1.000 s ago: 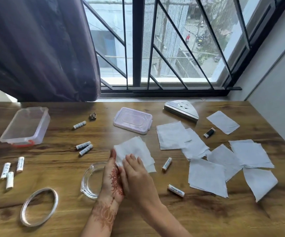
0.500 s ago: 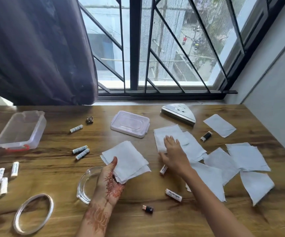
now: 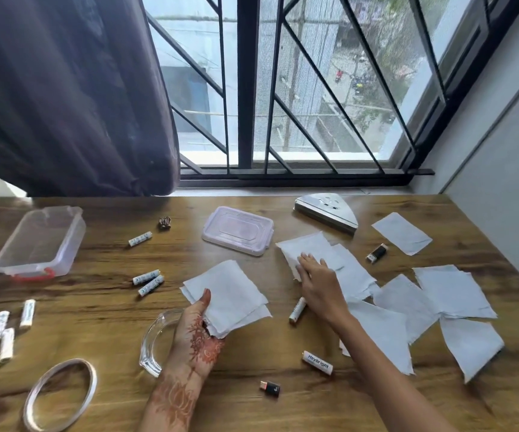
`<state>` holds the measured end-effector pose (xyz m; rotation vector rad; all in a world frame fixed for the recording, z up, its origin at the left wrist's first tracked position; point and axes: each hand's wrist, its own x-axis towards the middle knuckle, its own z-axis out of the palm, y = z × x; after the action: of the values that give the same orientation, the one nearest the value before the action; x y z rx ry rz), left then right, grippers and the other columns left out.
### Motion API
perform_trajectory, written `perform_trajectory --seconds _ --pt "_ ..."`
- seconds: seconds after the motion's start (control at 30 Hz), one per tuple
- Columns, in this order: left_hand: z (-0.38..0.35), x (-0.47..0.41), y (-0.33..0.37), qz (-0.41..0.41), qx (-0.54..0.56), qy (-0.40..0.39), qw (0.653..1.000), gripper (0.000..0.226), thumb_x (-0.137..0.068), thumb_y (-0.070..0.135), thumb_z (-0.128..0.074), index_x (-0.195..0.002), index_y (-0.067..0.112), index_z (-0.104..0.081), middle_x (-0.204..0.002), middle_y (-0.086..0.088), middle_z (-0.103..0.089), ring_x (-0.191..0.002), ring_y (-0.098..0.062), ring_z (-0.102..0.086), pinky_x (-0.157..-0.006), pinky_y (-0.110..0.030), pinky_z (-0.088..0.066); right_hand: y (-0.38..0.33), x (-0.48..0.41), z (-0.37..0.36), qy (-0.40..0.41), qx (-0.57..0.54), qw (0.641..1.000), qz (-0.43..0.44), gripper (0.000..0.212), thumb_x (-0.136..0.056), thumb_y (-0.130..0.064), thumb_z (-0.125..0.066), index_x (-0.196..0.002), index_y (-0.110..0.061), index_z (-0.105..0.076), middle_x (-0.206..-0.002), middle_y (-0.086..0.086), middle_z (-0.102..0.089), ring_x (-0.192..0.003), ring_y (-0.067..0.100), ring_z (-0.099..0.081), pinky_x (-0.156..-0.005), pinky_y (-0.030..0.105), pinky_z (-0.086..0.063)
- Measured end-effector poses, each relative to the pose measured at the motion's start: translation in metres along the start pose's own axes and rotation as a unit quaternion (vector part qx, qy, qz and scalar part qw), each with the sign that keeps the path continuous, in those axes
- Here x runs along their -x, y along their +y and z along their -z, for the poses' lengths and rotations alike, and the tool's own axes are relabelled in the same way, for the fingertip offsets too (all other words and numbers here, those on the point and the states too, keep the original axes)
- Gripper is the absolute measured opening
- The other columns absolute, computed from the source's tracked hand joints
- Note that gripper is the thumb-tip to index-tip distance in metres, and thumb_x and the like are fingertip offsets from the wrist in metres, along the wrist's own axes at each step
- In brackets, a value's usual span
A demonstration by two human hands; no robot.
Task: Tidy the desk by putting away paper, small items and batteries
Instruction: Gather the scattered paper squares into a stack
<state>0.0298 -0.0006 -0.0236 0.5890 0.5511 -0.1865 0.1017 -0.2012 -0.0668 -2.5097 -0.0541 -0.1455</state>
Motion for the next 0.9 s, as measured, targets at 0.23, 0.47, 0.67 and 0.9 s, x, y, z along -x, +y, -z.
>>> perform_trajectory --seconds 0.23,0.47,0.67,0.9 --pt "-0.002 -0.003 -0.004 -0.006 -0.012 -0.030 0.999 0.022 -0.095 0.017 -0.043 -0.103 0.006 -0.059 -0.080 -0.008 -0.074 -0.070 -0.019 -0.071 -0.052 -0.033 -0.058 -0.074 0.032 0.024 0.047 -0.176 0.983 0.003 0.027 -0.095 -0.020 -0.050 -0.115 -0.006 -0.063 -0.079 -0.003 -0.068 -0.063 -0.002 -0.055 -0.062 0.017 -0.043" --pt "-0.003 -0.007 -0.012 0.008 0.013 -0.064 0.998 0.035 -0.096 0.026 -0.038 -0.106 0.005 -0.064 -0.090 -0.010 -0.074 -0.079 -0.017 -0.071 -0.073 -0.032 -0.057 -0.123 0.061 0.012 0.003 -0.173 0.985 0.001 0.028 -0.096 -0.023 -0.046 -0.103 -0.004 -0.064 -0.094 0.011 -0.071 -0.086 0.021 -0.063 -0.074 0.040 -0.049" --pt "-0.006 0.006 -0.021 0.021 0.032 -0.103 0.994 0.046 -0.088 0.047 -0.041 -0.089 0.010 -0.070 -0.086 -0.005 -0.070 -0.080 -0.015 -0.069 -0.068 -0.027 -0.058 -0.145 0.068 0.005 -0.102 -0.183 0.977 -0.027 0.037 -0.099 -0.037 -0.033 -0.100 -0.011 -0.058 -0.102 0.006 -0.063 -0.083 0.012 -0.051 -0.066 0.010 -0.038" --pt "-0.002 0.008 -0.020 0.026 -0.002 -0.115 0.993 0.047 -0.088 0.044 -0.044 -0.113 0.008 -0.062 -0.104 -0.008 -0.070 -0.095 -0.016 -0.068 -0.071 -0.029 -0.058 -0.143 0.068 0.008 -0.147 -0.276 0.949 -0.045 0.055 -0.097 -0.050 -0.026 -0.116 -0.007 -0.054 -0.120 0.008 -0.056 -0.113 0.017 -0.048 -0.085 0.025 -0.032"
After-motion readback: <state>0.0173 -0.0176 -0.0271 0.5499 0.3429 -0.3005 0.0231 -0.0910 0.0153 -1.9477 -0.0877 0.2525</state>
